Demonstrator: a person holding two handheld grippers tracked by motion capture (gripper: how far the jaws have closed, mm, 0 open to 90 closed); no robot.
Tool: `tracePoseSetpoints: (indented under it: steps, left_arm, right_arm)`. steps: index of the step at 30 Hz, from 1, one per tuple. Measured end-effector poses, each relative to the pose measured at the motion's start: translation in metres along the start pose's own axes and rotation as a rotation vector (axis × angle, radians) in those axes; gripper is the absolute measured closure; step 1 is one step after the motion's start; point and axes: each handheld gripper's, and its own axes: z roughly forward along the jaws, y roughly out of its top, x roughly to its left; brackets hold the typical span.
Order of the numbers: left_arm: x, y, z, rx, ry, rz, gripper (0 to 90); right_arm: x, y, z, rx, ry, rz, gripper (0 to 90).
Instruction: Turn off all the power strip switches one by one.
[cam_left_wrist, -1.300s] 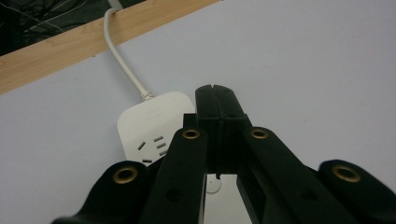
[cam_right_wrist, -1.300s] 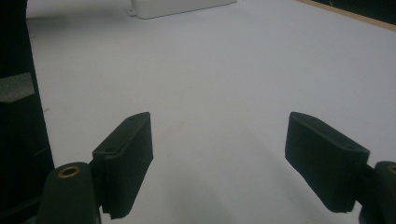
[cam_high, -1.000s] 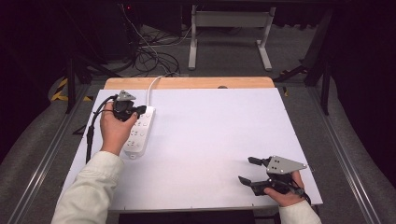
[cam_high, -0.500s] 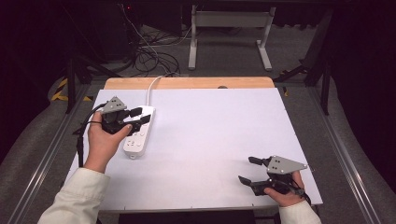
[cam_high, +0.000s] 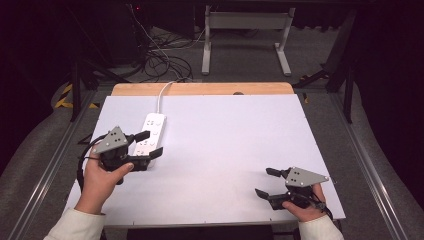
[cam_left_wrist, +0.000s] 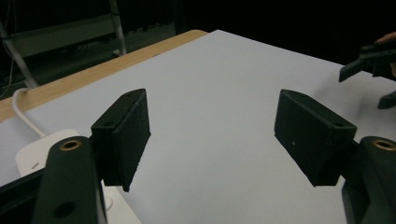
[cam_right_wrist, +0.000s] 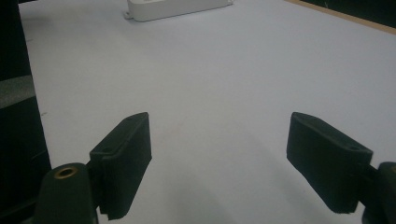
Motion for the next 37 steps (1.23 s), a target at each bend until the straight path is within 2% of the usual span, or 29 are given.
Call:
tracePoseSetpoints:
  steps: [2,5,6,9,10,14,17,20,26,27,28,30,31,33,34,35,36,37]
  left_arm:
    - [-0.008,-0.009,-0.005,-0.002,-0.028,0.020,27.5]
    - [-0.012,-0.015,-0.008,-0.006,-0.035,0.030,27.8]
    - [-0.016,-0.022,-0.009,0.002,-0.046,0.033,27.8]
    - [-0.020,-0.029,-0.008,0.011,-0.043,0.036,27.7]
    - [-0.023,-0.037,-0.008,0.028,-0.050,0.034,27.6]
    - [-0.025,-0.051,-0.005,0.055,-0.045,0.047,27.5]
    - [-0.027,-0.056,-0.005,0.060,-0.057,0.051,27.6]
    - [-0.032,-0.071,-0.004,0.067,-0.075,0.064,27.4]
    - [-0.037,-0.087,-0.005,0.068,-0.086,0.068,27.5]
    - [-0.038,-0.094,-0.003,0.079,-0.083,0.093,27.3]
    - [-0.040,-0.096,-0.003,0.083,-0.082,0.097,27.3]
    - [-0.042,-0.099,-0.003,0.085,-0.088,0.082,27.4]
    - [-0.043,-0.100,-0.003,0.086,-0.091,0.064,27.5]
    - [-0.044,-0.102,-0.003,0.104,-0.067,-0.001,29.5]
    - [-0.044,-0.102,-0.003,0.104,-0.067,-0.001,29.6]
    - [-0.042,-0.102,-0.003,0.102,-0.061,-0.036,29.8]
    - [-0.042,-0.102,-0.003,0.102,-0.061,-0.036,29.8]
    - [-0.042,-0.102,-0.004,0.095,-0.066,-0.057,29.8]
  right_arm:
    - [0.000,0.000,0.000,0.000,0.000,0.001,22.8]
    - [0.000,0.000,0.000,0.000,-0.001,0.001,22.7]
    - [0.000,0.000,0.000,0.000,-0.002,0.000,22.7]
    - [0.000,0.000,0.000,0.001,-0.003,-0.001,22.6]
    - [0.000,0.000,0.000,0.000,-0.003,-0.001,22.6]
    - [0.000,-0.001,0.000,-0.001,-0.003,0.000,22.3]
    - [0.000,-0.001,0.000,0.002,-0.002,-0.003,21.0]
    - [-0.001,-0.001,0.000,0.003,-0.005,-0.002,20.8]
    - [-0.001,-0.002,0.000,-0.001,-0.006,0.001,20.2]
    - [-0.001,-0.002,0.000,-0.001,-0.005,0.003,20.2]
    - [-0.001,-0.002,0.000,-0.001,-0.006,0.003,20.1]
    - [-0.001,-0.002,0.000,0.000,-0.006,0.001,20.0]
    - [-0.001,-0.002,0.000,0.001,-0.007,0.002,20.0]
    - [-0.001,-0.003,0.001,0.003,-0.009,0.005,20.0]
    - [-0.002,-0.003,0.001,0.003,-0.008,0.006,19.9]
    - [-0.002,-0.003,0.001,0.003,-0.008,0.007,19.9]
    - [-0.002,-0.003,0.001,0.003,-0.008,0.007,19.9]
    - [-0.002,-0.003,0.001,0.004,-0.008,0.008,19.9]
